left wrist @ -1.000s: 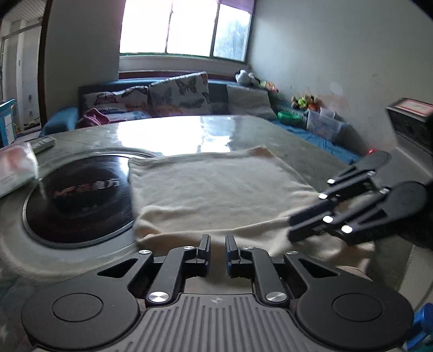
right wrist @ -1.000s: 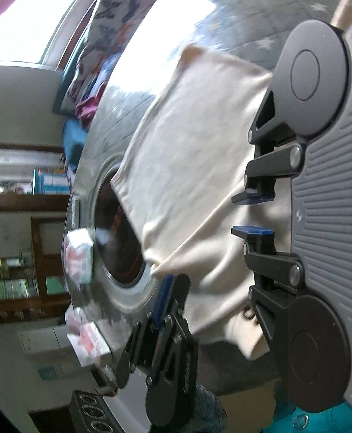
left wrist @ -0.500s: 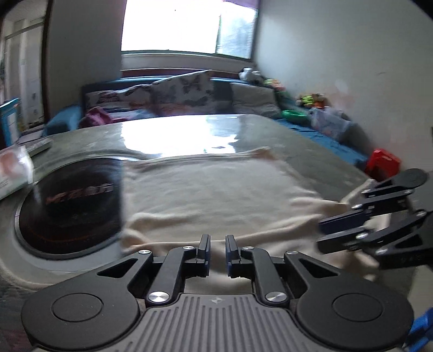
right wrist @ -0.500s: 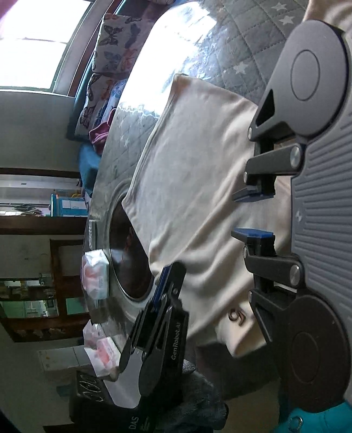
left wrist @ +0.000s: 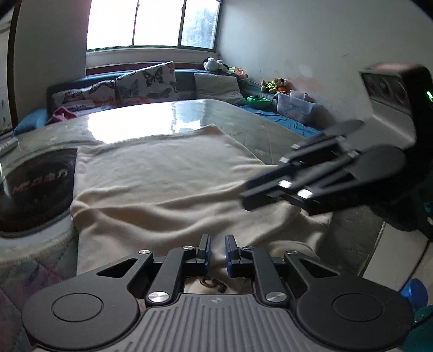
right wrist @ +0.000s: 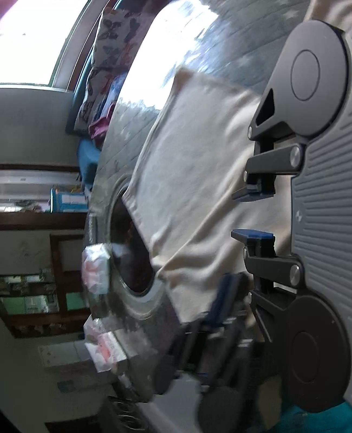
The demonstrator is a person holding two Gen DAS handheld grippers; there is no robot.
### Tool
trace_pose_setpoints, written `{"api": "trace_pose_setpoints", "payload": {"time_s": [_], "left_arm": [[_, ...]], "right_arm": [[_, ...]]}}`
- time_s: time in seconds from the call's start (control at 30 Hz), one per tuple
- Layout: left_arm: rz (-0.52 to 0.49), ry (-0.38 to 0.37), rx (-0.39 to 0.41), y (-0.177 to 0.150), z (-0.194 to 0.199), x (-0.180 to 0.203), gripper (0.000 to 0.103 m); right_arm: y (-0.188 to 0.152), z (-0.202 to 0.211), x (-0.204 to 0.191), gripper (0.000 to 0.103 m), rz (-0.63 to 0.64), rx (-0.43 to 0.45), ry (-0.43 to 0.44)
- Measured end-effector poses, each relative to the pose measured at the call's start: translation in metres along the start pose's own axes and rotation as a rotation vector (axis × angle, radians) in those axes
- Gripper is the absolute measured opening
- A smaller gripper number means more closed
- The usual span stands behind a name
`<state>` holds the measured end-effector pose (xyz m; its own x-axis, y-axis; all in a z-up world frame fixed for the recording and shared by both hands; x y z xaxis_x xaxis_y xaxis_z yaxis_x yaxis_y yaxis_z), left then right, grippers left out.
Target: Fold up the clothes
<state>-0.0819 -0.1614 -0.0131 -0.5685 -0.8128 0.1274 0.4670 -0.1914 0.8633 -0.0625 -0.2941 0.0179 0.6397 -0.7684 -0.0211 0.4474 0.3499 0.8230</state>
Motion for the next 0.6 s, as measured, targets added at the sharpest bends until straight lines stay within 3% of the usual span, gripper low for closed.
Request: {"api": "trace_pose_setpoints", "payload": {"time_s": [0.17,0.33,0.37,0.6], "left_arm": [[0.013,0.000,0.002,-0.001,-0.001,0.000,0.013],[0.025,-0.002,0.007,-0.003,-0.002,-0.002,0.013],[0.027,-0.003,0.008,-0.003,-0.002,-0.002,0.013],[0.027,-0.006,0.006,-0.002,-0.004,-0.003,0.015]], "right_arm": [[0.015,-0.040,-0.013,0.022,0.043,-0.027,0.080],[0.022,-0.067,-0.007,0.023,0.064,-0.035,0.018],[0.023,-0.068,-0.003,0.027,0.054,-0.032,0.012],[0.025,-0.044,0.005,0.027,0.044,-0.011,0.012]]}}
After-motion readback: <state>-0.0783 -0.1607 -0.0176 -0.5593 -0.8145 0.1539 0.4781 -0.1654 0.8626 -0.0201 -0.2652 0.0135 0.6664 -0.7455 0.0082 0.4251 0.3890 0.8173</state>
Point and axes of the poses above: each gripper's, at about its wrist camera, not at the fingertips, and z roughly against the way its jaws point, x to its right, y to its top, the point moved 4 cm from there along -z, roughly the way its jaws point, and after that the axes turned 8 degrees about x, right-handed, at the moved point
